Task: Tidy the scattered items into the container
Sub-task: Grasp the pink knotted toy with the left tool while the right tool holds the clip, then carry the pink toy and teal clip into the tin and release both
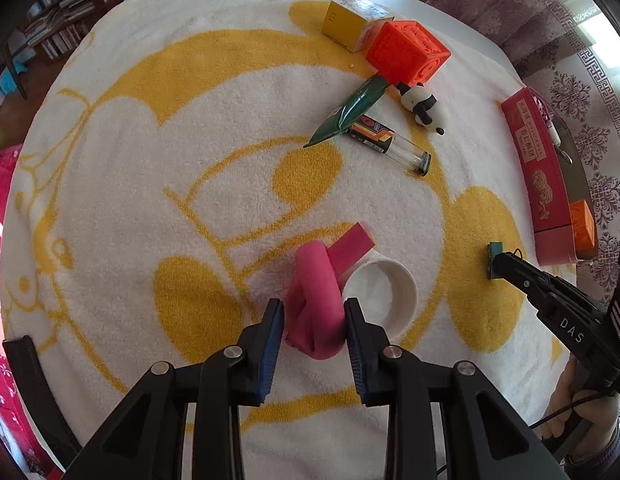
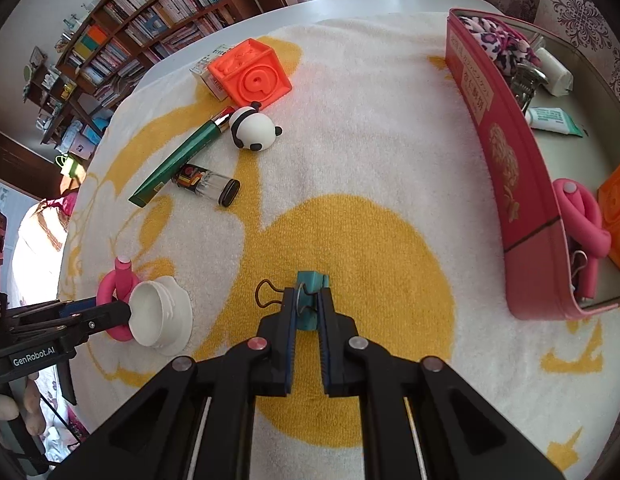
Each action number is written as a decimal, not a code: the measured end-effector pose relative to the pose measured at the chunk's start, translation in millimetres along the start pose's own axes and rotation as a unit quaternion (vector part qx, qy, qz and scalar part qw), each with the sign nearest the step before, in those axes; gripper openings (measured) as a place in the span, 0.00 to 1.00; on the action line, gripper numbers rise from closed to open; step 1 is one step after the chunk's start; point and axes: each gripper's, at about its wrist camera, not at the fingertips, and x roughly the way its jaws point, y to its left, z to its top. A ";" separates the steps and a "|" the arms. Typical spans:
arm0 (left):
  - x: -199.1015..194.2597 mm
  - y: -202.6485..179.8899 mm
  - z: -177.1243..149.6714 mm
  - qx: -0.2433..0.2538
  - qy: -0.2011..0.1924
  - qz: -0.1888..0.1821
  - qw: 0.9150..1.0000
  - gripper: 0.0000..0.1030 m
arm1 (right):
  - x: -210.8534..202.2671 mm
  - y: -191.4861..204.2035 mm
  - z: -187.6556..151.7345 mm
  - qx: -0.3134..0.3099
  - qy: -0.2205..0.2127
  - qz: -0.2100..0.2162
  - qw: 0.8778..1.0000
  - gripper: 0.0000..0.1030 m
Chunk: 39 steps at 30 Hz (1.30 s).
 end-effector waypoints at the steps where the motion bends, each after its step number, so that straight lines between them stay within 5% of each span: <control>1: -0.8 1.7 -0.5 -0.006 -0.002 -0.002 1.000 0.31 | -0.9 -0.8 -2.3 -0.001 0.001 0.001 1.000 0.10; 8: -4.7 10.6 2.5 -0.034 -0.025 -0.012 0.999 0.31 | -8.2 -7.2 -10.1 -0.004 0.002 0.003 1.000 0.10; 11: -2.8 14.7 3.9 -0.039 -0.030 -0.010 0.999 0.19 | -12.4 -10.1 -10.2 -0.005 -0.003 0.006 1.000 0.10; 26: -36.6 0.1 -2.3 -0.047 -0.074 -0.022 0.996 0.16 | -43.5 -14.3 -15.5 -0.014 -0.034 0.023 0.999 0.10; 39: -59.1 -59.4 -9.7 -0.015 -0.089 -0.037 0.995 0.16 | -96.4 -71.1 -9.3 0.042 -0.100 0.018 0.994 0.10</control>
